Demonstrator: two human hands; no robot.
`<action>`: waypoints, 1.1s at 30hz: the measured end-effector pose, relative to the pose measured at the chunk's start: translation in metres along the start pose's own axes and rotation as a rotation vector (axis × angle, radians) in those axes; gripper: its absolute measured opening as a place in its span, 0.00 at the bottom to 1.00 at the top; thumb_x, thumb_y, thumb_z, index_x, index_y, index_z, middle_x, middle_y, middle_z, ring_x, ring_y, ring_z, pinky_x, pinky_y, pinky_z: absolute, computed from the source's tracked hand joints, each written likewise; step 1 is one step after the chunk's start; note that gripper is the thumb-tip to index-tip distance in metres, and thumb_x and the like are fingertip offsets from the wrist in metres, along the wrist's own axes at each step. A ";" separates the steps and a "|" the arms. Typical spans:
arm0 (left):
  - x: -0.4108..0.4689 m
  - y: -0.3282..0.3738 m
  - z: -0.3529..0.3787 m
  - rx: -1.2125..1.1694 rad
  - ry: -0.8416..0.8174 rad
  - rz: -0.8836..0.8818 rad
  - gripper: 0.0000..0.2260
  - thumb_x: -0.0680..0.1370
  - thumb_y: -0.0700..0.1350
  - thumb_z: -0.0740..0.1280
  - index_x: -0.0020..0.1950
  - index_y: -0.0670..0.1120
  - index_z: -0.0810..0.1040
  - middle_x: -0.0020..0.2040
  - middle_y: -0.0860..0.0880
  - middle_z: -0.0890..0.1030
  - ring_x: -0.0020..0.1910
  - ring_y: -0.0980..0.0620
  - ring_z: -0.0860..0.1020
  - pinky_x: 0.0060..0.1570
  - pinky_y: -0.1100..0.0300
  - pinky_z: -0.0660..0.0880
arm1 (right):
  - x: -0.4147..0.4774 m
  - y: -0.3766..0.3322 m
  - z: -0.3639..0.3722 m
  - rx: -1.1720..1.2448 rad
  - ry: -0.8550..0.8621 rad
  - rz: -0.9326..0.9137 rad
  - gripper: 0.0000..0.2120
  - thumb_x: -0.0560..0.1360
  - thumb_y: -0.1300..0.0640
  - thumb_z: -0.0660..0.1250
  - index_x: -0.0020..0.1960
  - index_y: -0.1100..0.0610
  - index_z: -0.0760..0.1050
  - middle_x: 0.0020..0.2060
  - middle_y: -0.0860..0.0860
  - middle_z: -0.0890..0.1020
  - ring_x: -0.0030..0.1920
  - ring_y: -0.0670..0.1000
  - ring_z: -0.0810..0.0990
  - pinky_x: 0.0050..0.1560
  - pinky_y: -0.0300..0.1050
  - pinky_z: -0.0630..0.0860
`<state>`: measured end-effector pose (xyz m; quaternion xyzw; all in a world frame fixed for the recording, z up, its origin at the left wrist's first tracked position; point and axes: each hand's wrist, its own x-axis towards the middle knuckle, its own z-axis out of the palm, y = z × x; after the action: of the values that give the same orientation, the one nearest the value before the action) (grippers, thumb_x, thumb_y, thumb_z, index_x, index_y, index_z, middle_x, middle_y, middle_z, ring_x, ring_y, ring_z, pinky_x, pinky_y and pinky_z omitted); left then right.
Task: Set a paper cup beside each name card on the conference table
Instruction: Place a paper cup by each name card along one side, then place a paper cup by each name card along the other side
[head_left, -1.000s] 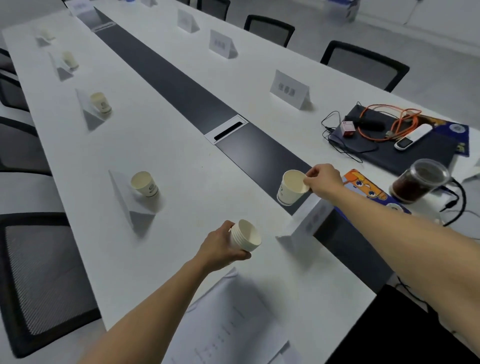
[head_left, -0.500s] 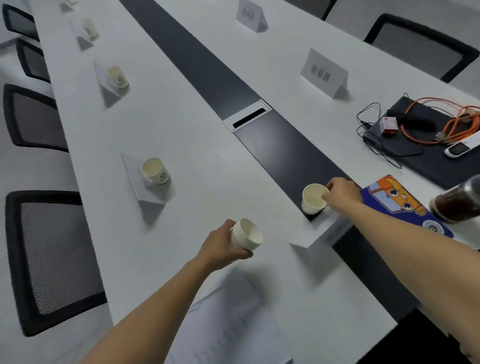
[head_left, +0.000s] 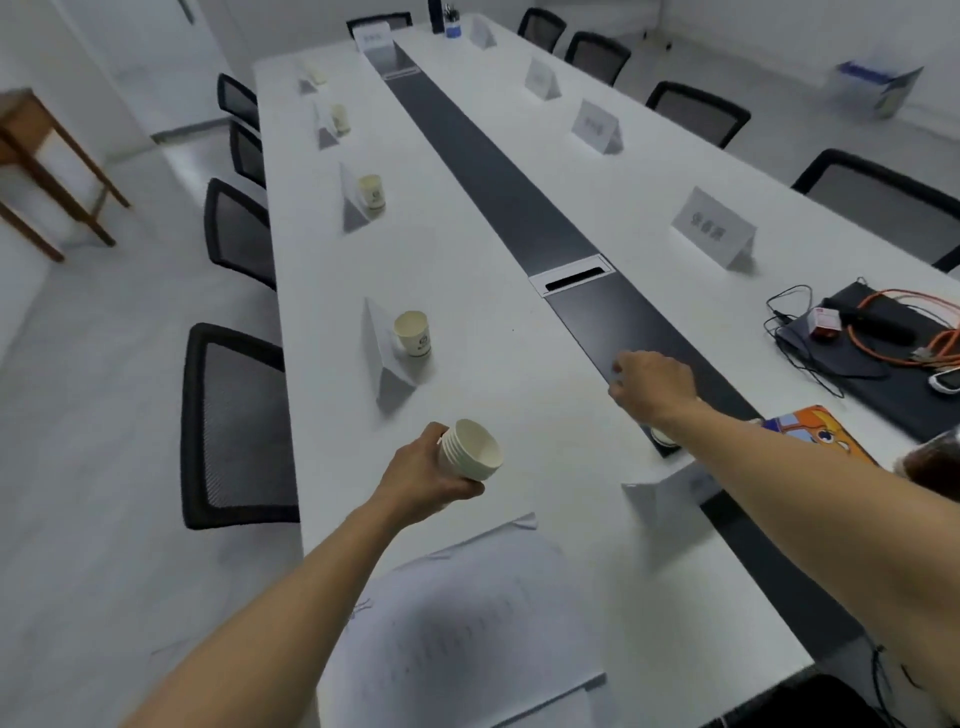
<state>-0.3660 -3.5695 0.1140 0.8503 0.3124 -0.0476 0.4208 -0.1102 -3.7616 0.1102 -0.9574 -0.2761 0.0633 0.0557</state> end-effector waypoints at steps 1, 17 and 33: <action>-0.014 -0.010 -0.009 -0.024 0.028 -0.003 0.28 0.64 0.50 0.79 0.61 0.52 0.71 0.53 0.51 0.79 0.52 0.48 0.78 0.46 0.49 0.81 | -0.009 -0.019 -0.001 -0.011 0.019 -0.055 0.13 0.77 0.52 0.63 0.59 0.54 0.76 0.53 0.55 0.82 0.51 0.59 0.80 0.49 0.49 0.74; -0.334 -0.230 -0.185 -0.108 0.504 -0.212 0.26 0.65 0.47 0.80 0.57 0.51 0.71 0.53 0.49 0.79 0.49 0.50 0.77 0.27 0.70 0.71 | -0.234 -0.387 0.018 0.027 0.066 -0.724 0.13 0.77 0.52 0.62 0.59 0.53 0.76 0.53 0.52 0.83 0.50 0.57 0.81 0.49 0.48 0.78; -0.280 -0.408 -0.417 -0.065 0.699 -0.357 0.30 0.64 0.53 0.81 0.59 0.49 0.71 0.54 0.49 0.79 0.54 0.46 0.78 0.54 0.49 0.77 | -0.144 -0.715 0.038 -0.002 0.025 -0.947 0.15 0.78 0.52 0.61 0.63 0.54 0.74 0.56 0.53 0.82 0.53 0.59 0.81 0.49 0.50 0.78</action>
<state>-0.8993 -3.2122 0.1977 0.7339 0.5812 0.1822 0.3007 -0.6099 -3.2347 0.1868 -0.7269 -0.6817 0.0190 0.0809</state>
